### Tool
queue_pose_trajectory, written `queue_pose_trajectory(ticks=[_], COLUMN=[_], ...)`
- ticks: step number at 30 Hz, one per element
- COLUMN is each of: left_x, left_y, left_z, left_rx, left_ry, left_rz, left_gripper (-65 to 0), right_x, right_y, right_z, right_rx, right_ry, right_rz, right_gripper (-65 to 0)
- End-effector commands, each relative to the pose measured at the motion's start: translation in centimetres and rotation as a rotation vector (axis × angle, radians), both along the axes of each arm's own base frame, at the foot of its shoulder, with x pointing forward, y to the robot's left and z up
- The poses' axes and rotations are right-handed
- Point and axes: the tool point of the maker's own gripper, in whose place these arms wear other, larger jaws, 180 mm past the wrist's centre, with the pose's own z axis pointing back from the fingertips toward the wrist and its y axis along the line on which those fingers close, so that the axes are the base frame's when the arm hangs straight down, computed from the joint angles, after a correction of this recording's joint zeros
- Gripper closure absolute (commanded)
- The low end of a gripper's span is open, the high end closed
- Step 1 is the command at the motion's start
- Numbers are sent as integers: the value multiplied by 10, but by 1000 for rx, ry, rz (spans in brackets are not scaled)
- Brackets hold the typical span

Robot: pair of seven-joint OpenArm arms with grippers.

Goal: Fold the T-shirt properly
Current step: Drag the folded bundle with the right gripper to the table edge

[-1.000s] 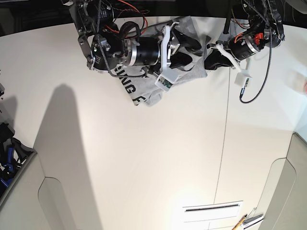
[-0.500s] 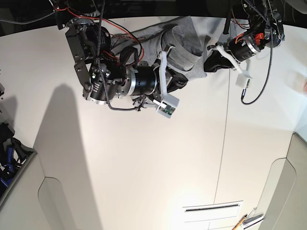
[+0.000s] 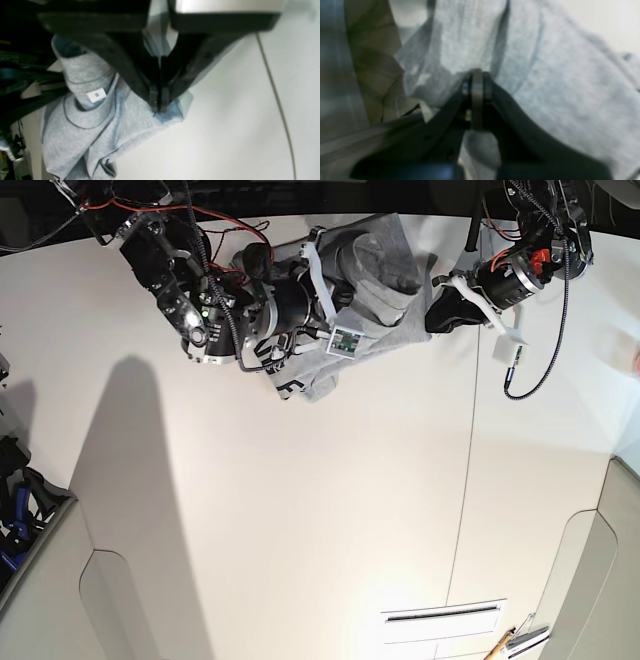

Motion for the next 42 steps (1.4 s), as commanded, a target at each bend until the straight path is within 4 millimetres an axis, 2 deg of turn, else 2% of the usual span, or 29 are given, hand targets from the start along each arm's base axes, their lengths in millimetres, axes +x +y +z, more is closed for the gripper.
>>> queue_pose_trajectory(ticks=[1,6,10,14,19,24,28,32,35,38,42], left_x=[8,9,10,10,10,10,11,11,11,13,14], left_y=[1,6,6,6,6,6,6,6,6,9,17], left_z=[11,9,9,9,9,9,10,10,10,15,17], left_rx=[-9,21,20,20,19,20,18,18,16,6,28], left_ry=[-50,-51,-54,-54,-54,-54,-61,-61,-62,-74,-79], left_rz=[7,13,15,15,15,15,19,19,19,16,5], left_gripper=[0,0,0,0,0,0,0,0,0,0,0], right_x=[7,13,26,54,98,116,110,94,82,72,66], right_y=[3,-27,-55,-88,-142,-195,-245,-299,-331,-354,-364], right_z=[3,-45,-68,-70,-63,-58,-58,-58,-55,-53,-53], right_rx=[19,-142,-219,-242,-210,-104,-59,-28,23,29,35], right_ry=[-16,53,135,135,135,174,219,240,250,238,238], right_rz=[-5,-111,-311,-575,-1010,-1370,-1614,-1830,-1952,-2027,-2087], right_gripper=[0,0,0,0,0,0,0,0,0,0,0])
